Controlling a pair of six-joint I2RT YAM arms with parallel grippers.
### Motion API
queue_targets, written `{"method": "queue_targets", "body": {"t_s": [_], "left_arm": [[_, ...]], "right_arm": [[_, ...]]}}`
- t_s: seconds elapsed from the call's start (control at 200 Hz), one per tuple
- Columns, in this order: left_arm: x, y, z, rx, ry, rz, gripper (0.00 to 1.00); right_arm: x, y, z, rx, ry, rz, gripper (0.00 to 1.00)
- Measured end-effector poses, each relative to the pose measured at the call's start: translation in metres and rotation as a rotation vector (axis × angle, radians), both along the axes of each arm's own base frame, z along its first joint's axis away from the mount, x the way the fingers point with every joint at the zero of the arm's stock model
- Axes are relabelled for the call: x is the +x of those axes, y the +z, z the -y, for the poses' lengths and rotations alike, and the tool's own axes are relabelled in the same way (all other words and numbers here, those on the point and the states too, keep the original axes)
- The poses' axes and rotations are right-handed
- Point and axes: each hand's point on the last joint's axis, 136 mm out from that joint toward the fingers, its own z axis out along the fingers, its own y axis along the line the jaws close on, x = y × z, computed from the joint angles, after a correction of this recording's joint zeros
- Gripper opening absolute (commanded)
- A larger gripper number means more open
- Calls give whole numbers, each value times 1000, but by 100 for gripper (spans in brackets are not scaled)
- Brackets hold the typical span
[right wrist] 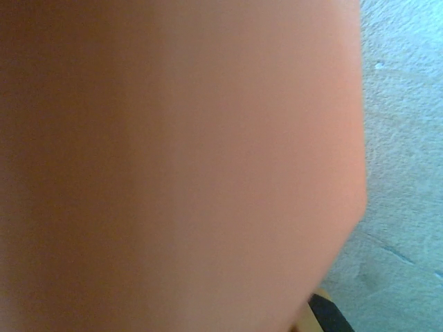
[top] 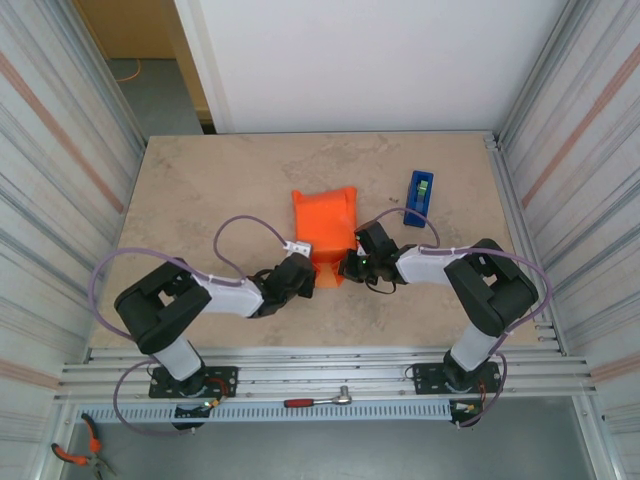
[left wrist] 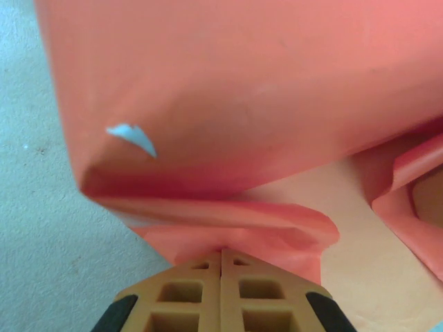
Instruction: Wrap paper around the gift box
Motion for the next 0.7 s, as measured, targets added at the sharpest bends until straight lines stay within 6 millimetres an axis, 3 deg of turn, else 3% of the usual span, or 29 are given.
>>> {"method": "queue_targets", "body": {"t_s": [0.175, 0.341, 0.696], "left_arm": [[1, 14, 2, -14, -7, 34, 1], [2, 14, 1, 1, -15, 44, 1], [16, -4, 6, 53, 0, 49, 0]], "right_arm": [[0, 0, 0, -1, 0, -1, 0], [-1, -1, 1, -2, 0, -2, 0], [-1, -1, 1, -2, 0, -3, 0]]}}
